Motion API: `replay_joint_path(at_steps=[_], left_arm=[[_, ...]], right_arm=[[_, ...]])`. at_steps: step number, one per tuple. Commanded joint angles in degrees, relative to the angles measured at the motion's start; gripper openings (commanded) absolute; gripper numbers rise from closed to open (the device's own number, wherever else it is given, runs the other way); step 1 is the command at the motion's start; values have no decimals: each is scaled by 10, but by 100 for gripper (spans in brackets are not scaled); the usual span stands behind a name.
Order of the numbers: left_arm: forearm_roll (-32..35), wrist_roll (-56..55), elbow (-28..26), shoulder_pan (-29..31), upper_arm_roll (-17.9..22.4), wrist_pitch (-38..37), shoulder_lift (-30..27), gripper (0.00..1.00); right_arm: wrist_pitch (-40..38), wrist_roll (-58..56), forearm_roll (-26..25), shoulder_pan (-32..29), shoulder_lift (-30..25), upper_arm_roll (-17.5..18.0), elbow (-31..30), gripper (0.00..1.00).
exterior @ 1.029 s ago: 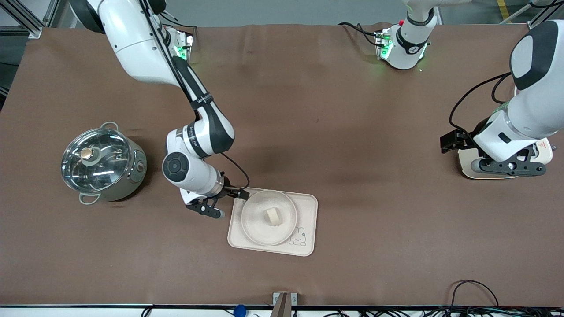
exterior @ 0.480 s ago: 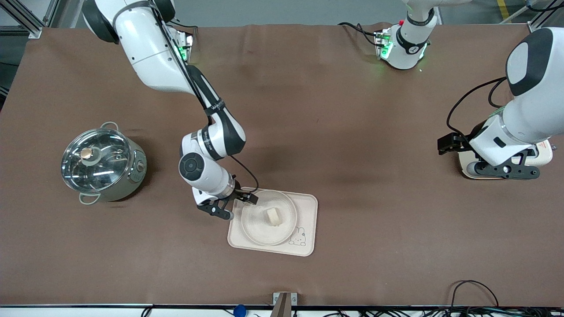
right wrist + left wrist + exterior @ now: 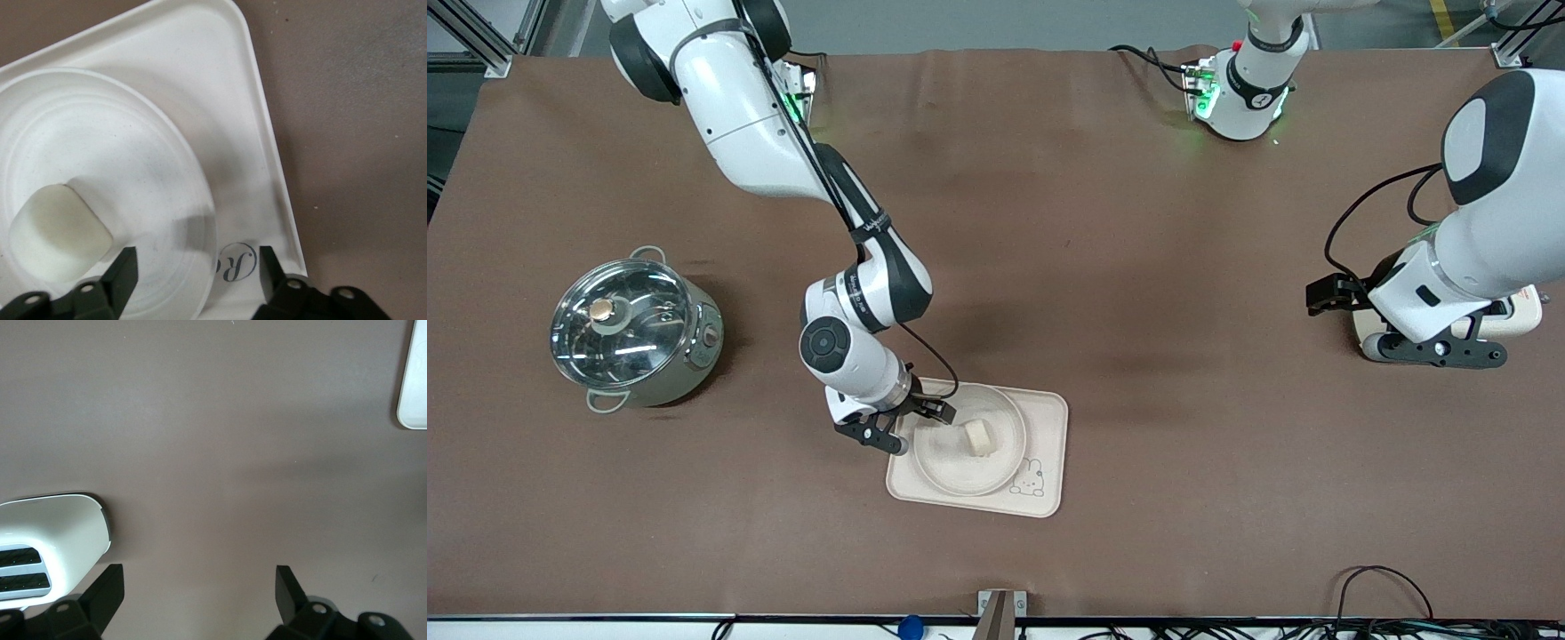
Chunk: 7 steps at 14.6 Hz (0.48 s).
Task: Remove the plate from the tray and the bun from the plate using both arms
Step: 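Lower the right gripper and grasp the white plate's rim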
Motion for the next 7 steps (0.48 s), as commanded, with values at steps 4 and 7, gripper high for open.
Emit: replay_joint_path(at_steps=[4,7], left_arm=[[5,-2,9,-2,-1,-2,2,100],[6,1,10,0,-1,-2,-1,100]], right_arm=[[0,-2,5,0,9,0,9,0],[7,-37,10,-9,6,1,9,0]])
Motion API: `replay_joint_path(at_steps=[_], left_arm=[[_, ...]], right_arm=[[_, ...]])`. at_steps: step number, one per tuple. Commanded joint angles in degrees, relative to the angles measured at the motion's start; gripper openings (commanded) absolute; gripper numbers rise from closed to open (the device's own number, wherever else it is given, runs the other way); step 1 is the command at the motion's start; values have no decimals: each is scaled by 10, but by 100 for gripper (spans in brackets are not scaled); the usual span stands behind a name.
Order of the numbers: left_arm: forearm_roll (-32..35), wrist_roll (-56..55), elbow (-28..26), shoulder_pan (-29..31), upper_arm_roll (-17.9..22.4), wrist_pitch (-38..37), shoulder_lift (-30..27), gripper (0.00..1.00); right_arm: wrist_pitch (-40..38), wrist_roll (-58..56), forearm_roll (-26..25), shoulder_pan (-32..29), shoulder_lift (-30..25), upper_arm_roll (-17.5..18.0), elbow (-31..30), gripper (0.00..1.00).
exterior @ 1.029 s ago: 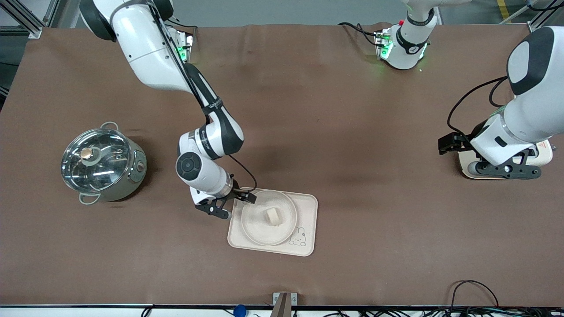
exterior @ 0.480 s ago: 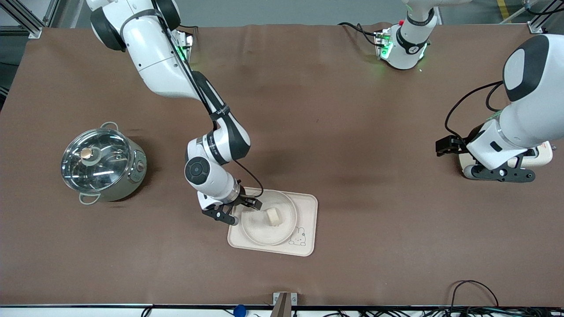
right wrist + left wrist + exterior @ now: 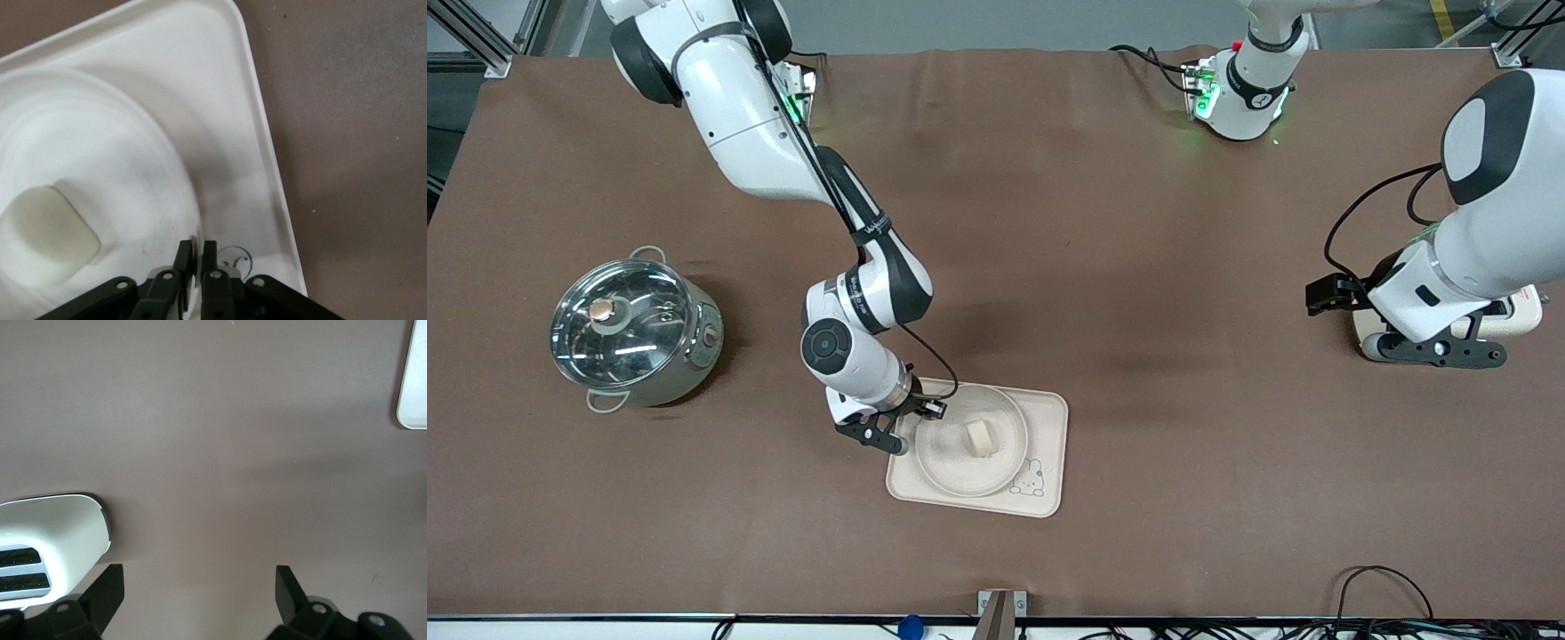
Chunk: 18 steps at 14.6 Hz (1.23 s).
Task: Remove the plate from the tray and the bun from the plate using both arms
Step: 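Slide the plate with the bun off the tray beside it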
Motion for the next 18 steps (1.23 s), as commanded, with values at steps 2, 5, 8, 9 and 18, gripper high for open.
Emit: replay_joint_path(at_steps=[2,5,8,9,18], left_arm=[[7,6,9,1,-1,-2,-4,100],[8,3,9,0,-1,-2,-8,100],[8,-3,8,-3,-4,-2,-9,100],[8,-5,8,-5,-5,-2,-9,100],[8,-144,-14,-52,-21,-1,15,100]], right_arm=[[4,-42,9,-7,-19,5,-4,0],[12,-79,9,-4,-103,29,-114,0],[89,-81,9,2,-208,57,-287,0],[105,-82,9,-1,-231,68,-329,0],[149,-103,9,-1,-292,95,-452,1]])
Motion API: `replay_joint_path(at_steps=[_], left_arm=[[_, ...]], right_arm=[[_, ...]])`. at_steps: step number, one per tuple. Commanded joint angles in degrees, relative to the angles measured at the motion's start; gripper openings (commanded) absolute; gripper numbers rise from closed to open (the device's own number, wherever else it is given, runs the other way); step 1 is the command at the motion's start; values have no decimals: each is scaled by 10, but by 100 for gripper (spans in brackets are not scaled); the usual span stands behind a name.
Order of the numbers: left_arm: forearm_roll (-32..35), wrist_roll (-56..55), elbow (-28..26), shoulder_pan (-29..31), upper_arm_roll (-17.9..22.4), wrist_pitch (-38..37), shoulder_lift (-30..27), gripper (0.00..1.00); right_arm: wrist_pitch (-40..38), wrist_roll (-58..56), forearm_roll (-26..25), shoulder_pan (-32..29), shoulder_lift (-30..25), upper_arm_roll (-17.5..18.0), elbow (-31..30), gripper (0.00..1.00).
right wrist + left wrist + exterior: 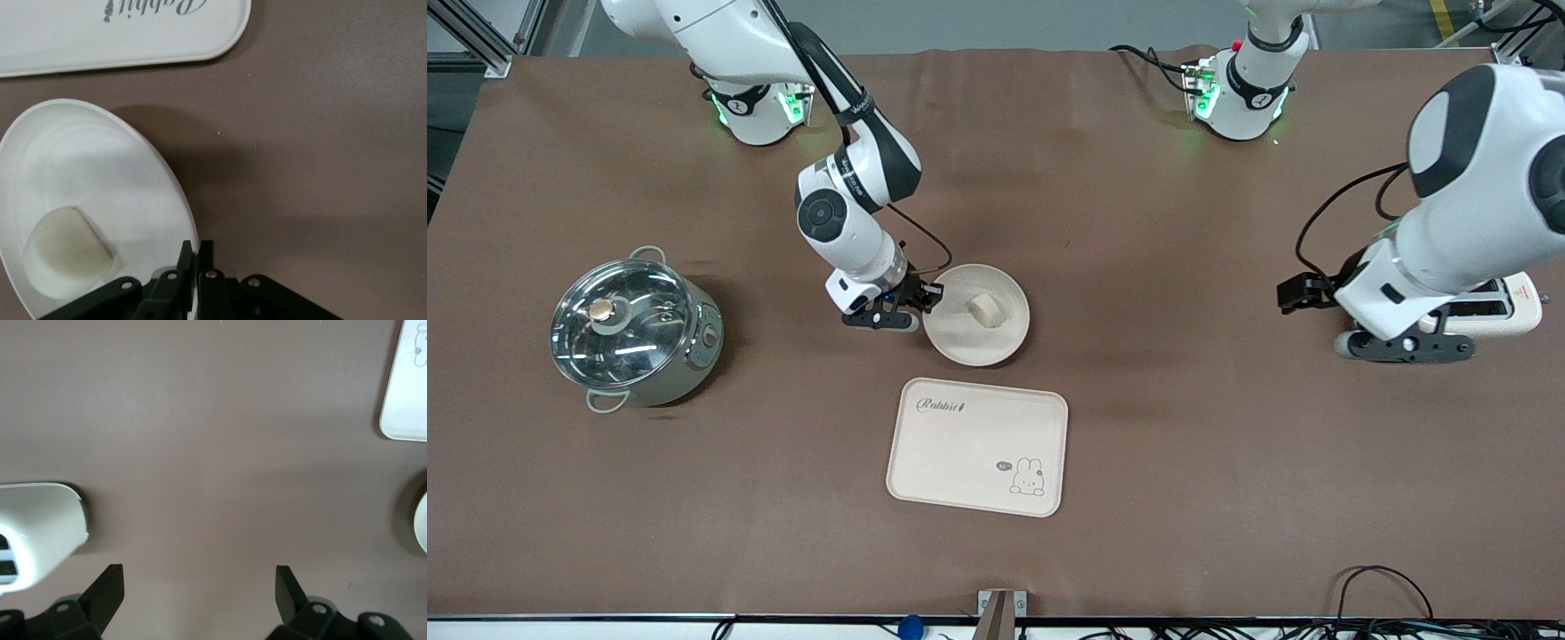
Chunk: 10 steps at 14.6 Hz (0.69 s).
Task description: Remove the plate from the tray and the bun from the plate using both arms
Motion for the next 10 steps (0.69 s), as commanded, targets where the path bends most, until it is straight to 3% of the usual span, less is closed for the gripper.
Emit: replay_joint_path(at_steps=[1,4,7,10], left_arm=[[8,-89,-6,-32,-5,4,24,100],[6,-210,-6,-92,-5,35,57,100],[8,-340,-5,-148,-5,86,100,100],[8,-464,-3,-203,-5,146,142,100]], right_arm=[[15,-14,9,-7,-18,3,-25,11],[26,-21,8,-1,-16,2,-26,48],[12,-51,8,-26,-23,2,-26,100],[-80,-72,8,-78,-70,-1,-15,100]])
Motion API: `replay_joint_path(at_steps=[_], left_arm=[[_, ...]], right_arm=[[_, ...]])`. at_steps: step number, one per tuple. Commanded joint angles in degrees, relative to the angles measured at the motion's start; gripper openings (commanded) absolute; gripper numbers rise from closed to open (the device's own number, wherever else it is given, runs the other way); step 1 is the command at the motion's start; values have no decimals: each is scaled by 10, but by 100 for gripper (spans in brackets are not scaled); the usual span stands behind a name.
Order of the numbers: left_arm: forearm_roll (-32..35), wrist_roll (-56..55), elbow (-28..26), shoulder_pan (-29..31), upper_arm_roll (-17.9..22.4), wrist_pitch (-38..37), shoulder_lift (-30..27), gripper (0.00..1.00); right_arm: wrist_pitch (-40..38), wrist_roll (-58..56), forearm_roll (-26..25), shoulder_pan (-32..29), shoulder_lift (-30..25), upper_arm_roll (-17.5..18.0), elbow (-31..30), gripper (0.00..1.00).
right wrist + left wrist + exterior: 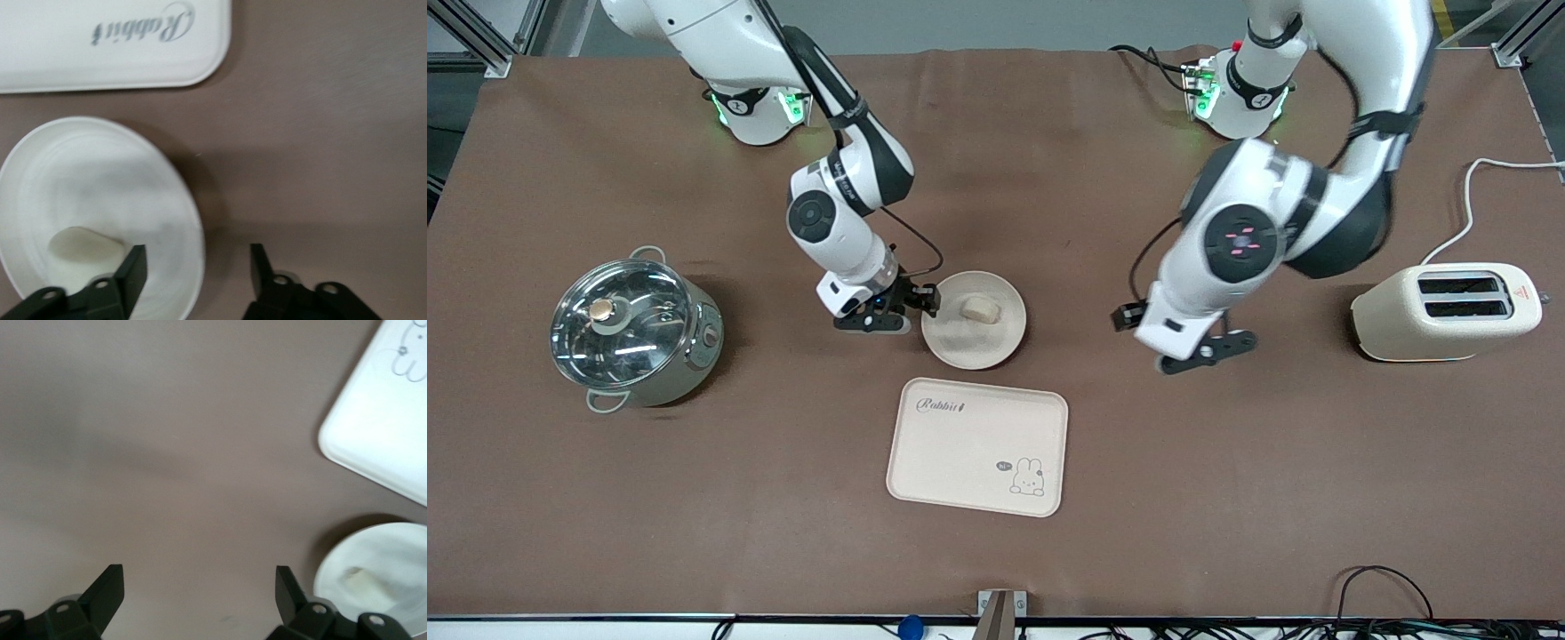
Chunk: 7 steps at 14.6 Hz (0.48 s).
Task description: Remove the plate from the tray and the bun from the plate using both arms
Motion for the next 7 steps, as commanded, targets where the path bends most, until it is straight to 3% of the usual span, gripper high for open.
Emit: replay_joint_path(at_steps=[1,5,7], left_arm=[[7,-110,9,-43,1,44,39,100],[8,-295,44,-127,4,138,120,100],[8,-380,60,-157,8,187,153,100]], right_arm=[[-98,-41,7,-67,-80,4,-4,100],[-244,-65,-7,-154,-134,-7,57,100],[-298,-65,-51,-194,-179,-7,60,100]])
